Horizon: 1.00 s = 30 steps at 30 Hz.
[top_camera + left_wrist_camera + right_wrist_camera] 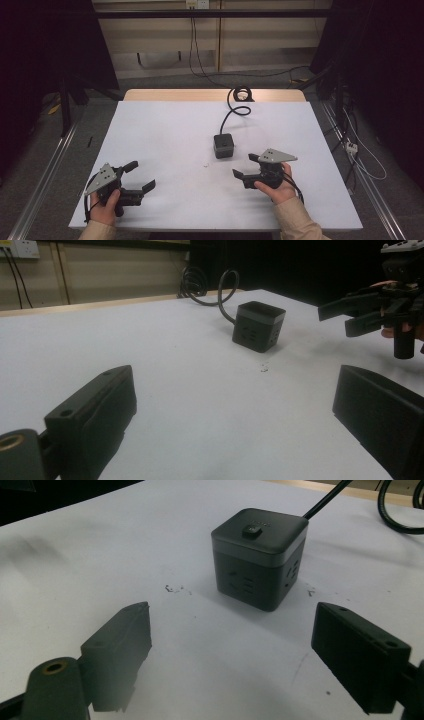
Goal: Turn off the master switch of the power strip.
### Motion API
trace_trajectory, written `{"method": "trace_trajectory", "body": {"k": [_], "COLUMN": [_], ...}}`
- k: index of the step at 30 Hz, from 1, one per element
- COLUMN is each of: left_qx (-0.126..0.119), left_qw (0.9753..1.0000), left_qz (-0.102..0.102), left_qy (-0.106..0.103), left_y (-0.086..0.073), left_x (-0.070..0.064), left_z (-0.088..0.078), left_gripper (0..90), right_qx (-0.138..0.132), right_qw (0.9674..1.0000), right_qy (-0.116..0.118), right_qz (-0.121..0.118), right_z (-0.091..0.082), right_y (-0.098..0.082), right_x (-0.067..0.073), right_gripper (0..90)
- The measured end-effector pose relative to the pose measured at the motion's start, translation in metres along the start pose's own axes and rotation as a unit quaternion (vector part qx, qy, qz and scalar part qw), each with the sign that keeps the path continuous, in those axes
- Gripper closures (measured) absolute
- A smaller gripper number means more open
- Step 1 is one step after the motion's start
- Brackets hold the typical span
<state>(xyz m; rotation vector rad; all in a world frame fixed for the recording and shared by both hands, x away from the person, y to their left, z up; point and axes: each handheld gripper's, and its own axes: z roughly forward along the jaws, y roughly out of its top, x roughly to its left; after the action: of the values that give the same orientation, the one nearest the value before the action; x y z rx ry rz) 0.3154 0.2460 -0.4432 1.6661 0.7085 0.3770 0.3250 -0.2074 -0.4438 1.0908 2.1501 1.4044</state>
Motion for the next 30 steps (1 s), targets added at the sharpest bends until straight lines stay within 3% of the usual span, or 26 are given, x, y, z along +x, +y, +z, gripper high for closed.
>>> {"method": "trace_trajectory", "body": {"k": [30], "left_qx": [0.002], "left_qw": [1.0000], "left_qz": [0.001], "left_qy": [-0.002], "left_y": [0.001], "left_x": [-0.001], "left_z": [0.005], "left_gripper": [3.6], "right_qx": [0.003], "right_qw": [0.9999], "right_qy": [-0.009], "right_qz": [0.003], "right_z": [-0.035], "right_y": [-0.021], "right_x": [-0.010], "right_gripper": [15.7]}}
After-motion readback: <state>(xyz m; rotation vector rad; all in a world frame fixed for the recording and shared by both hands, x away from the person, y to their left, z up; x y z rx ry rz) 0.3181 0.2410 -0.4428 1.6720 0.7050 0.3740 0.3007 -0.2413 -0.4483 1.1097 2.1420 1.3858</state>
